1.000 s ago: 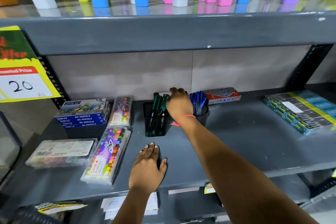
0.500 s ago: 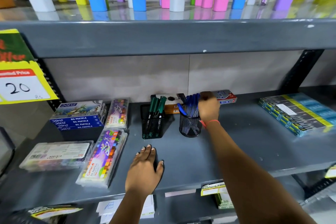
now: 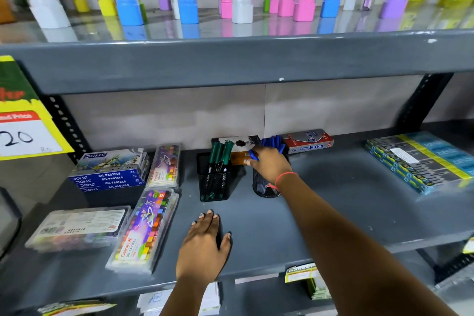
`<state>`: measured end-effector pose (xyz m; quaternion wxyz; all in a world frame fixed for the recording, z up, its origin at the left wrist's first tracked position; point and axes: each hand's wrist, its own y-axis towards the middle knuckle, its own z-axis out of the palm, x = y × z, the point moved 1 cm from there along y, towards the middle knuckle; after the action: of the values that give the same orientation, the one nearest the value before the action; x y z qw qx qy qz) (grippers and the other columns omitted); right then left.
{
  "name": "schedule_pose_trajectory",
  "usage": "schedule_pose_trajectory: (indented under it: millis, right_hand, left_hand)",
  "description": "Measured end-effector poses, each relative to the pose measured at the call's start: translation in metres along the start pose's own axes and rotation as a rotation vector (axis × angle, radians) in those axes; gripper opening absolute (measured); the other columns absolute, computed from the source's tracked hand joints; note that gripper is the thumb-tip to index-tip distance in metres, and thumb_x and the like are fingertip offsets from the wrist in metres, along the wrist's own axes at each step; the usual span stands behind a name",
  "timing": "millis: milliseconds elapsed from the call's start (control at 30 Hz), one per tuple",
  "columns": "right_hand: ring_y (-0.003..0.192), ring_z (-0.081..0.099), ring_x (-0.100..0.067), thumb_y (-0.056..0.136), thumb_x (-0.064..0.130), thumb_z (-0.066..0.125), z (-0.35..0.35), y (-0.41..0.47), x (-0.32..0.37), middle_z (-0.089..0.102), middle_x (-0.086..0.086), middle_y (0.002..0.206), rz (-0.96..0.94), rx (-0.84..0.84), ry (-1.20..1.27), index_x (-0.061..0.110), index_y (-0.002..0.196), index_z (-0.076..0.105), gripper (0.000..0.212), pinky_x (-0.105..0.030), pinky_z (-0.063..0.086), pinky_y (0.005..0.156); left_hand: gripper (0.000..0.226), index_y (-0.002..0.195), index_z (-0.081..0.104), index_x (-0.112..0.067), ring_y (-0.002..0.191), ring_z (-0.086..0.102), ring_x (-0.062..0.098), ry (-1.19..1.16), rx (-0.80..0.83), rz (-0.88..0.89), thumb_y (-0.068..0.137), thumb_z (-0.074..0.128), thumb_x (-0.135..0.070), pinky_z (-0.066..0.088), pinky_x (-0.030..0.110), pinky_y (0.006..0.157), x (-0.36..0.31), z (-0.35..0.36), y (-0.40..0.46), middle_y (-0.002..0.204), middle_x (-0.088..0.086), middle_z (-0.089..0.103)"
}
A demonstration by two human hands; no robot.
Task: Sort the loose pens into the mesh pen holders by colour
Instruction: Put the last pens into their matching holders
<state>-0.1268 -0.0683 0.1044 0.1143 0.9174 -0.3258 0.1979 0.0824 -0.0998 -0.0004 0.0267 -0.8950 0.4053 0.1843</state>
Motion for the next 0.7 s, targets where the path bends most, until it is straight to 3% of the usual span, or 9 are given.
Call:
schedule_pose_trajectory:
  millis: [133, 233, 300, 400, 533, 700]
  right_hand:
    - [0.092, 0.062, -0.036, 0.09, 0.021, 0.057, -0.015, 0.012, -0.001, 0.065, -0.024, 0.097, 0.1, -0.034, 0.091, 0.0, 0.09, 0.061, 0.021, -0.034, 0.047, 0.071]
    - [0.08, 0.058, -0.03, 0.086, 0.022, 0.062, -0.027, 0.021, -0.009, 0.06, -0.018, 0.084, 0.184, -0.039, 0.132, 0.003, 0.079, 0.06, 0.02, -0.023, 0.039, 0.059]
    - [0.083, 0.058, -0.031, 0.084, 0.016, 0.062, -0.031, 0.022, -0.015, 0.06, -0.019, 0.088, 0.218, -0.087, 0.183, 0.004, 0.088, 0.06, 0.013, -0.03, 0.044, 0.065]
    - [0.101, 0.06, -0.038, 0.084, 0.01, 0.058, -0.033, 0.019, -0.021, 0.058, -0.024, 0.115, 0.227, -0.239, 0.266, 0.001, 0.114, 0.057, 0.031, -0.038, 0.05, 0.084]
    - [0.101, 0.06, -0.037, 0.089, 0.01, 0.051, -0.03, 0.002, -0.032, 0.061, -0.022, 0.116, 0.295, -0.513, 0.491, 0.003, 0.114, 0.058, 0.027, -0.035, 0.047, 0.082]
    - [0.118, 0.053, -0.036, 0.092, 0.001, 0.042, 0.007, -0.038, -0.054, 0.056, -0.022, 0.128, 0.556, -0.684, 0.869, 0.001, 0.128, 0.049, 0.037, -0.039, 0.042, 0.1]
  left_hand:
    - [0.057, 0.143, 0.025, -0.02, 0.144, 0.013, 0.01, 0.012, 0.004, 0.001, 0.093, 0.033, -0.046, 0.005, 0.025, 0.118, 0.0, 0.0, 0.0, 0.157, -0.004, 0.018]
    - [0.058, 0.144, 0.025, -0.02, 0.144, 0.013, 0.011, 0.007, 0.004, -0.005, 0.093, 0.034, -0.047, 0.005, 0.025, 0.118, 0.0, 0.0, 0.0, 0.156, -0.004, 0.019]
    - [0.058, 0.144, 0.024, -0.021, 0.144, 0.013, 0.011, 0.007, 0.002, -0.008, 0.093, 0.033, -0.047, 0.005, 0.025, 0.118, 0.0, 0.0, 0.0, 0.156, -0.005, 0.019]
    - [0.058, 0.144, 0.024, -0.021, 0.144, 0.013, 0.011, 0.001, 0.002, -0.016, 0.093, 0.033, -0.047, 0.005, 0.025, 0.118, -0.002, -0.001, -0.001, 0.156, -0.005, 0.019]
    - [0.058, 0.144, 0.024, -0.021, 0.144, 0.013, 0.011, -0.004, 0.001, -0.023, 0.093, 0.033, -0.048, 0.005, 0.025, 0.118, -0.002, -0.001, -0.001, 0.156, -0.005, 0.019]
    - [0.059, 0.143, 0.027, -0.02, 0.143, 0.019, 0.019, -0.144, 0.012, -0.081, 0.091, 0.044, -0.043, 0.017, 0.03, 0.117, -0.002, -0.004, -0.001, 0.155, -0.002, 0.024]
